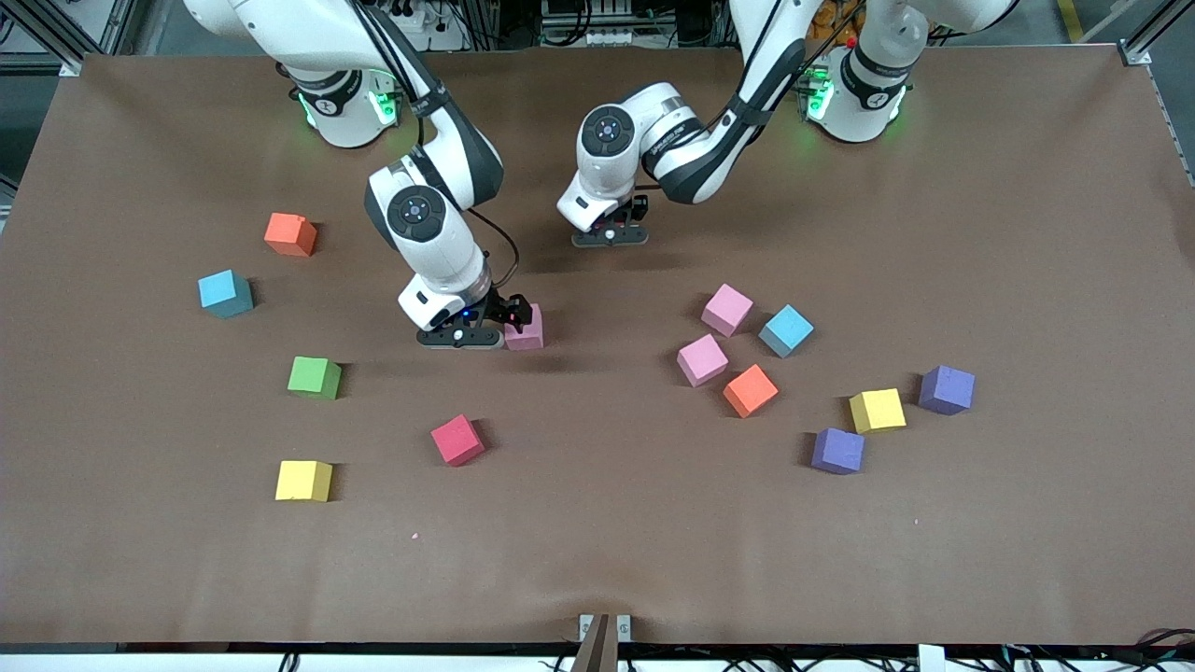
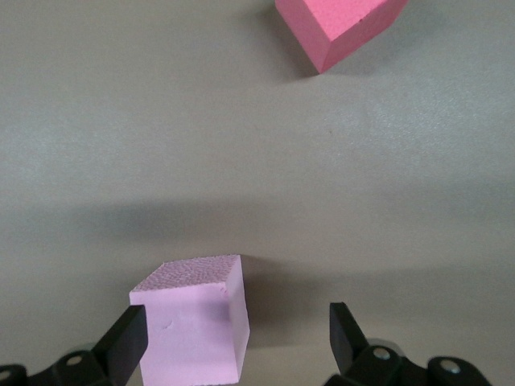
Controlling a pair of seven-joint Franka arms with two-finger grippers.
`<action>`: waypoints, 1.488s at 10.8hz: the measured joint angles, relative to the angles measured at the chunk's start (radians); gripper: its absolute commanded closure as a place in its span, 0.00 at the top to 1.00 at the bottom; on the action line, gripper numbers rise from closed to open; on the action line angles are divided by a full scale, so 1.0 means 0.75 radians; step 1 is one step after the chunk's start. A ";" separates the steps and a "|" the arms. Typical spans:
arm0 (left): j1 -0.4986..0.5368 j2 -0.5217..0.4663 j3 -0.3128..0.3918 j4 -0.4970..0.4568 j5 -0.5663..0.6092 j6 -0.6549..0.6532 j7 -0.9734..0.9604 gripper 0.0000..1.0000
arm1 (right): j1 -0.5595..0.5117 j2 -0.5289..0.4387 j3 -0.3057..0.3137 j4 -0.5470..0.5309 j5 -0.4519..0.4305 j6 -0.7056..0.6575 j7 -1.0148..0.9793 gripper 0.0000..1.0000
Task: Arrange 11 blocks into digit 3
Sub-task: 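Set the red cube down with the left gripper while the right gripper lifts pink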
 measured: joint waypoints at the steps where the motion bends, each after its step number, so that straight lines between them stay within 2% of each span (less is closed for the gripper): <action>1: 0.000 0.001 0.002 0.006 0.000 -0.006 0.005 0.00 | 0.002 0.011 0.004 -0.001 0.000 0.013 0.000 1.00; 5: -0.018 0.024 0.002 0.010 0.002 -0.014 0.013 0.00 | 0.053 0.090 0.008 -0.003 0.000 0.115 0.000 1.00; 10: -0.025 0.039 0.002 0.028 0.008 -0.014 0.021 0.00 | 0.064 0.102 0.009 0.015 0.000 0.115 0.000 1.00; 11: -0.025 0.043 0.002 0.030 0.008 -0.014 0.025 0.05 | 0.064 0.102 0.009 0.034 0.000 0.092 0.000 1.00; 12: -0.025 0.049 0.002 0.032 0.008 -0.014 0.028 0.13 | 0.064 0.102 0.008 0.061 0.000 0.045 0.000 1.00; 13: -0.025 0.057 0.002 0.038 0.016 -0.014 0.030 0.99 | 0.064 0.102 0.008 0.081 0.000 0.007 0.000 1.00; 16: -0.025 0.069 0.003 0.051 0.046 -0.014 0.022 1.00 | 0.068 0.122 0.011 0.082 -0.001 -0.001 -0.002 1.00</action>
